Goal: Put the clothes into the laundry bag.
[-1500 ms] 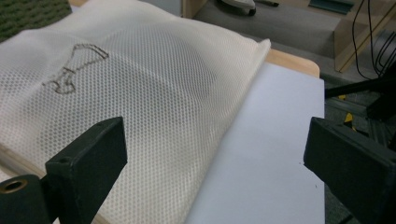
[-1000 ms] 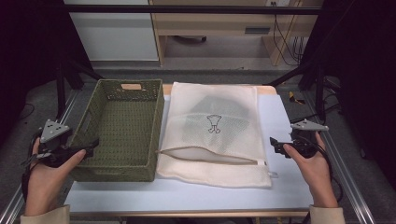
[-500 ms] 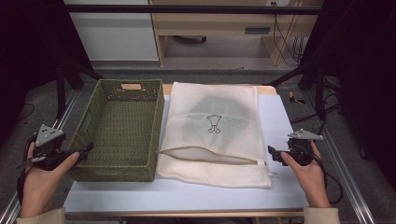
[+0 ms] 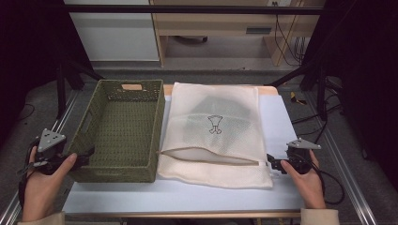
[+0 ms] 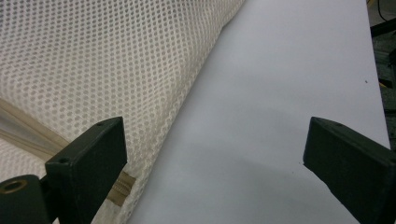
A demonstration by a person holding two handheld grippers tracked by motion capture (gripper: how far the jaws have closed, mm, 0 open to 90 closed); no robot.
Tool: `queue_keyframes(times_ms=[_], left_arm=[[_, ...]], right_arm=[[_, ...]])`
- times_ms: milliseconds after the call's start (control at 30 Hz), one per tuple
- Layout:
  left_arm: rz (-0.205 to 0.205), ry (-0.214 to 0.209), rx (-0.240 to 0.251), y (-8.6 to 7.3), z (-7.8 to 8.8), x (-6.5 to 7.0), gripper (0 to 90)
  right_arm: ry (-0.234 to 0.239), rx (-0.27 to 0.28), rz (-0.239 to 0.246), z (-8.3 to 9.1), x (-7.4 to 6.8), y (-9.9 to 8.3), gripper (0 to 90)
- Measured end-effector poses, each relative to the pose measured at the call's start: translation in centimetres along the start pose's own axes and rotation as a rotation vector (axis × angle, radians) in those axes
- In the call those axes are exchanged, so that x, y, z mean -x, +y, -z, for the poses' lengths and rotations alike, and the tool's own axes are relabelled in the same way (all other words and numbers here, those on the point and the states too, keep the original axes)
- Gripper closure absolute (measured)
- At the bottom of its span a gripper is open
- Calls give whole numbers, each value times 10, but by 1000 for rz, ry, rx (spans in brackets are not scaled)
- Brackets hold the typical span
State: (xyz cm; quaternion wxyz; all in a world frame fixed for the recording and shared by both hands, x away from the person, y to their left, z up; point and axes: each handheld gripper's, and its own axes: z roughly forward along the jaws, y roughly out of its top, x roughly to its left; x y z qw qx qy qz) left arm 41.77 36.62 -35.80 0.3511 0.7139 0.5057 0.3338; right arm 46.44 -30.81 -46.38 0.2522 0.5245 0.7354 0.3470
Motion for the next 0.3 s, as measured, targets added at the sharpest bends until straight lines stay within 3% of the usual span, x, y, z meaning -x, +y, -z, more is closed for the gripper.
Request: queue_keyframes(times_ms=[167,300], left_arm=[[-2,13,-8,-1,-1,0,57],[-5,12,-8,0,-2,2,57]], right_arm=[[-14,-21,-13,-3,2,-5,68],[-55,-2,-7,-3,6,-8,87]])
